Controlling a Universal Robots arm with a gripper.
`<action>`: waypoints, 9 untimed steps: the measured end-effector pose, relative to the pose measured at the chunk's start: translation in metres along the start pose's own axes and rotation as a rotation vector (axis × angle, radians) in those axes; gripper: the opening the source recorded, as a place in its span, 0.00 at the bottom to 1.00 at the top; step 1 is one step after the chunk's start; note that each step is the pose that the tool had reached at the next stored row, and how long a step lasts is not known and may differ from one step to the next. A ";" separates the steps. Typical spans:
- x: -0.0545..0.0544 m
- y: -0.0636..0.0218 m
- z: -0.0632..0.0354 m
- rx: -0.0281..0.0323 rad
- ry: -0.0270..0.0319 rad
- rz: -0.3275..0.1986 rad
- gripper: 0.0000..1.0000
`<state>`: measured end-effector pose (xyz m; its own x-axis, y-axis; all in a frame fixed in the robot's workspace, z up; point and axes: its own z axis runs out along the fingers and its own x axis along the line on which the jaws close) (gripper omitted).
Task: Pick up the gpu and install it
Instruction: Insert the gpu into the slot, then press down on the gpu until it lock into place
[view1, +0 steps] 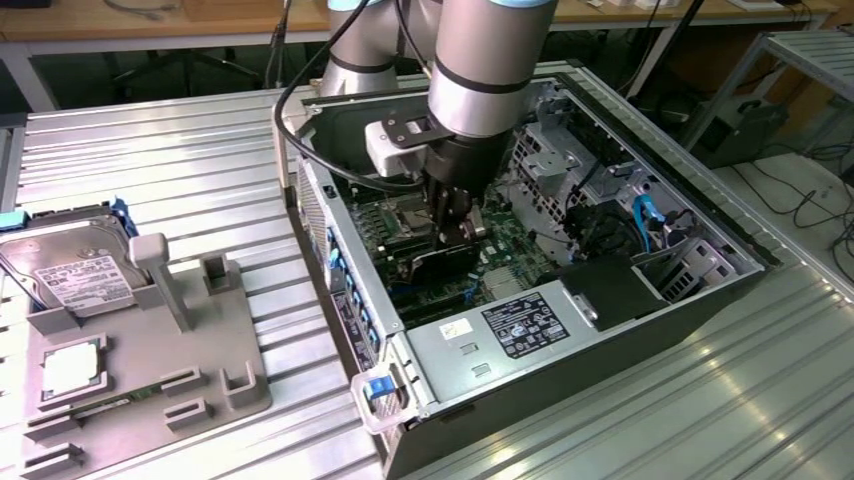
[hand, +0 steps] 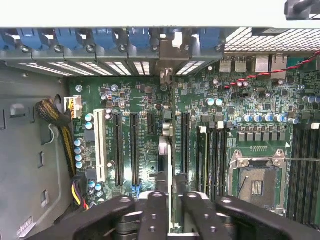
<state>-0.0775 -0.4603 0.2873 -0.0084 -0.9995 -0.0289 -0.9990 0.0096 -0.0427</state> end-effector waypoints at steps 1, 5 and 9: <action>0.000 0.0000 0.0000 0.0000 0.0000 0.000 0.15; 0.000 0.0000 0.0000 0.0000 0.0000 0.000 0.11; 0.000 0.0000 0.0000 0.0000 0.0001 0.000 0.11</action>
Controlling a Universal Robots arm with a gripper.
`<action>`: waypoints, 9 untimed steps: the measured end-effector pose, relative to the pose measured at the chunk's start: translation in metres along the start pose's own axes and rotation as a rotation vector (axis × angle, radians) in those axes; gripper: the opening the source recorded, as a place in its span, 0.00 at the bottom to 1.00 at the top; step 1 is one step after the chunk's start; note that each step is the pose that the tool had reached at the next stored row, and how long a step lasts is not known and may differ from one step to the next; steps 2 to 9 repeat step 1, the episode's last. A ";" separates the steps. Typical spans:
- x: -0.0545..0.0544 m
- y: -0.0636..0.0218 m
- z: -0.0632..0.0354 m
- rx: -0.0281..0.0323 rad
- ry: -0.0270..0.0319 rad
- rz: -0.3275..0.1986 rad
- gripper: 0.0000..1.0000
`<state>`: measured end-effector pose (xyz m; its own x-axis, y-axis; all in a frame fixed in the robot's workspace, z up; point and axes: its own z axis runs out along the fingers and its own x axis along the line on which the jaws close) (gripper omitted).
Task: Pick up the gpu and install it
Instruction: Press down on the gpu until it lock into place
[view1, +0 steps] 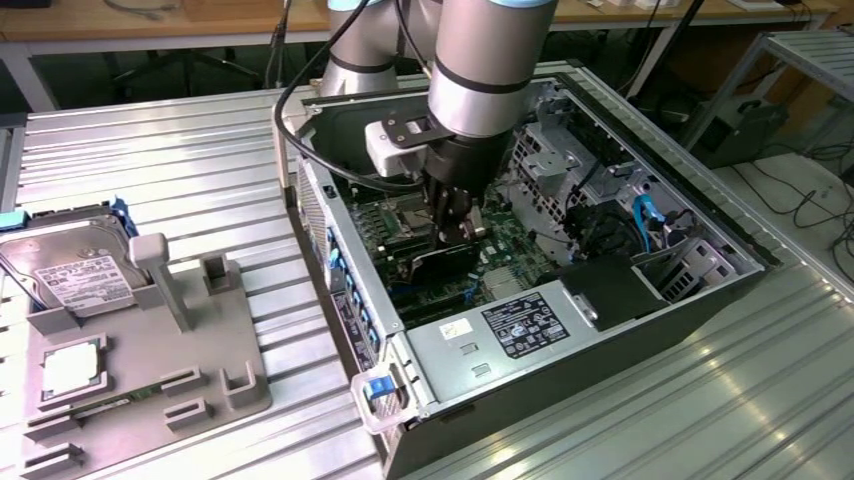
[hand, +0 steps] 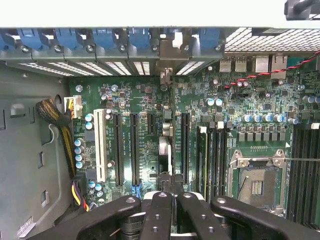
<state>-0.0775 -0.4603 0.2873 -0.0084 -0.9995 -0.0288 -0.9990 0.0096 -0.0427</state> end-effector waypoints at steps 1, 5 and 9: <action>0.000 0.0000 0.0000 0.0000 -0.0001 0.000 0.11; 0.000 0.0000 0.0000 0.0000 -0.0001 0.000 0.11; 0.000 0.0000 0.0000 0.0000 -0.0001 0.000 0.11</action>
